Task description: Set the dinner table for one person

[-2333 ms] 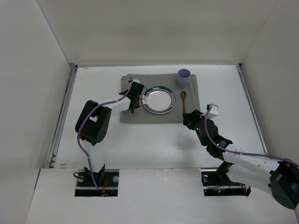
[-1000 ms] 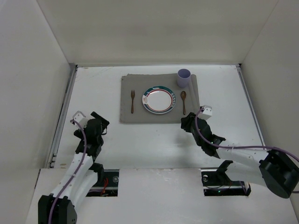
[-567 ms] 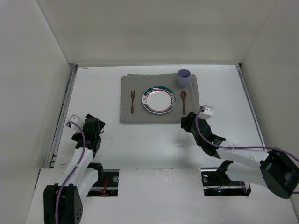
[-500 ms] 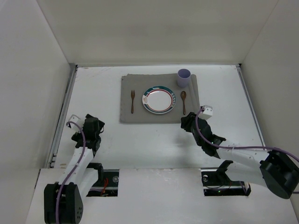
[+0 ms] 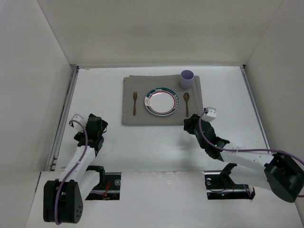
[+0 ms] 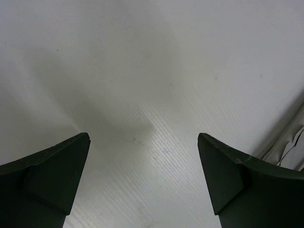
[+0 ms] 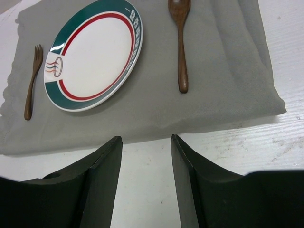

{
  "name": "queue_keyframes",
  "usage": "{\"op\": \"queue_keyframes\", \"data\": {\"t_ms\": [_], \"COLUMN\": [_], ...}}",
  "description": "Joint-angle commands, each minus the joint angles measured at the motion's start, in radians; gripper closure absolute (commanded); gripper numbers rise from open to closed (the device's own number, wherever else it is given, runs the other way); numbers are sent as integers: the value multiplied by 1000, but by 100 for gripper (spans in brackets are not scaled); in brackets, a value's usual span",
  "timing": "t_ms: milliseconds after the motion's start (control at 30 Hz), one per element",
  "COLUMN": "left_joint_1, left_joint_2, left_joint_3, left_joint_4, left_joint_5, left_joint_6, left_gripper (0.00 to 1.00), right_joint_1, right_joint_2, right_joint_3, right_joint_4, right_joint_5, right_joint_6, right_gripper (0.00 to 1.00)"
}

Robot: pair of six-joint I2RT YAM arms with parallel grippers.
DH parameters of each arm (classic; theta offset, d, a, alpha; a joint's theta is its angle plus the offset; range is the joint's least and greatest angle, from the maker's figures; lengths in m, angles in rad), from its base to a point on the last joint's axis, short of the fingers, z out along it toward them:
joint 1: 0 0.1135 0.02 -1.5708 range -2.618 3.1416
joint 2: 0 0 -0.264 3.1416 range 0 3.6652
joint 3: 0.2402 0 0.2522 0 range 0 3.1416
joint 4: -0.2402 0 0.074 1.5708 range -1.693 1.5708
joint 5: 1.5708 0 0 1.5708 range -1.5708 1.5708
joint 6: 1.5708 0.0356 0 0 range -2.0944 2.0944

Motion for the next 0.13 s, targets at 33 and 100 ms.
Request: {"op": "queue_keyframes", "data": {"t_ms": [33, 100], "left_joint_1": [-6, -6], "left_joint_2": [10, 7], "left_joint_3": [51, 44], "left_joint_4": [14, 20], "left_joint_5": [-21, -24], "left_joint_6": [5, 4], "left_gripper": [0, 0], "right_joint_1": [8, 9], "right_joint_2": [-15, -21], "right_joint_3": [27, 27], "right_joint_4": [64, 64], "right_joint_5": [17, 19], "right_joint_6": [-9, -9], "right_gripper": [48, 48]}}
